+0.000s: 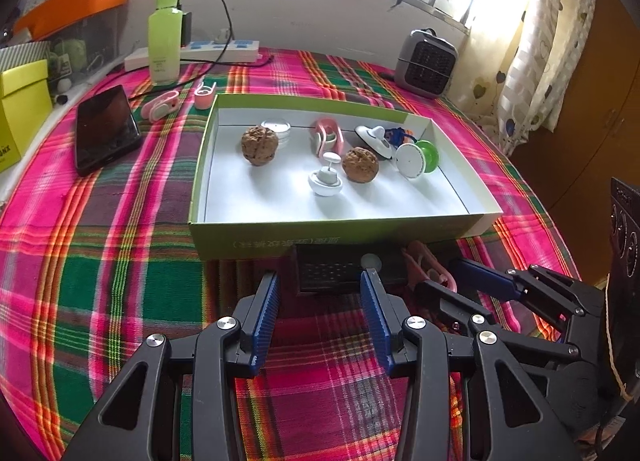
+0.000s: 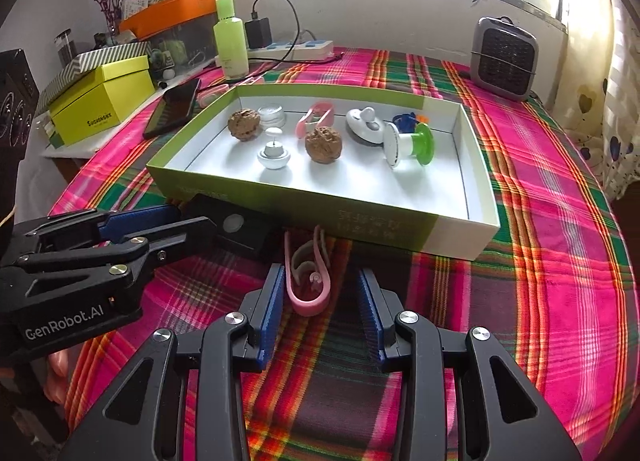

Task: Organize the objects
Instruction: 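Lower the right gripper onto the pink clip and close it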

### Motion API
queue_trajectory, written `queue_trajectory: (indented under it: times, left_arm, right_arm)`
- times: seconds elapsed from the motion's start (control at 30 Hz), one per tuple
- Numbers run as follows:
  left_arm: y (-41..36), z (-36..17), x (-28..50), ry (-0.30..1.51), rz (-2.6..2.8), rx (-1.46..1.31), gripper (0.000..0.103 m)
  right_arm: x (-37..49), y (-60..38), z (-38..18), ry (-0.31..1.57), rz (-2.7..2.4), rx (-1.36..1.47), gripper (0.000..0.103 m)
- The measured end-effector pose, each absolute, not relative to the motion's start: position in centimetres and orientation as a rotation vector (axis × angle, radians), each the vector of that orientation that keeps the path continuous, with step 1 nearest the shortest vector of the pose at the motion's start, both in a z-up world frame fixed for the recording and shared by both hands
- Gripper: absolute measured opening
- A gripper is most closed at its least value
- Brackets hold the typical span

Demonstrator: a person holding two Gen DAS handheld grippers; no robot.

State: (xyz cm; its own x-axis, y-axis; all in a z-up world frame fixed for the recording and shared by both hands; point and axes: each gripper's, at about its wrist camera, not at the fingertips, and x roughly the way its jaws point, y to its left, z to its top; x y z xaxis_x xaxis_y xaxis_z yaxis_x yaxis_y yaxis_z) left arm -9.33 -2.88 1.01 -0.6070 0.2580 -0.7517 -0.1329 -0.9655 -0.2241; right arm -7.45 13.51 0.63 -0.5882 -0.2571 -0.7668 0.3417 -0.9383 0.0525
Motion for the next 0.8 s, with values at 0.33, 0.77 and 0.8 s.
queue_trajectory:
  times: [0.33, 0.77, 0.8]
  left_arm:
    - [-2.2, 0.8, -9.1, -0.209, 2.577, -1.273, 0.040]
    - [-0.7, 0.8, -7.6, -0.161, 2.520, -1.275, 0.040]
    - [-0.5, 0.8, -7.4, -0.155, 2.512, -1.273, 0.040]
  right_arm:
    - [-7.0, 14.5, 0.7, 0.151, -2.547, 1.201, 0.026]
    - [-6.5, 16.2, 0.7, 0.126, -2.574, 1.214, 0.025]
    - [-6.5, 16.3, 0.7, 0.127, -2.575, 1.214, 0.025]
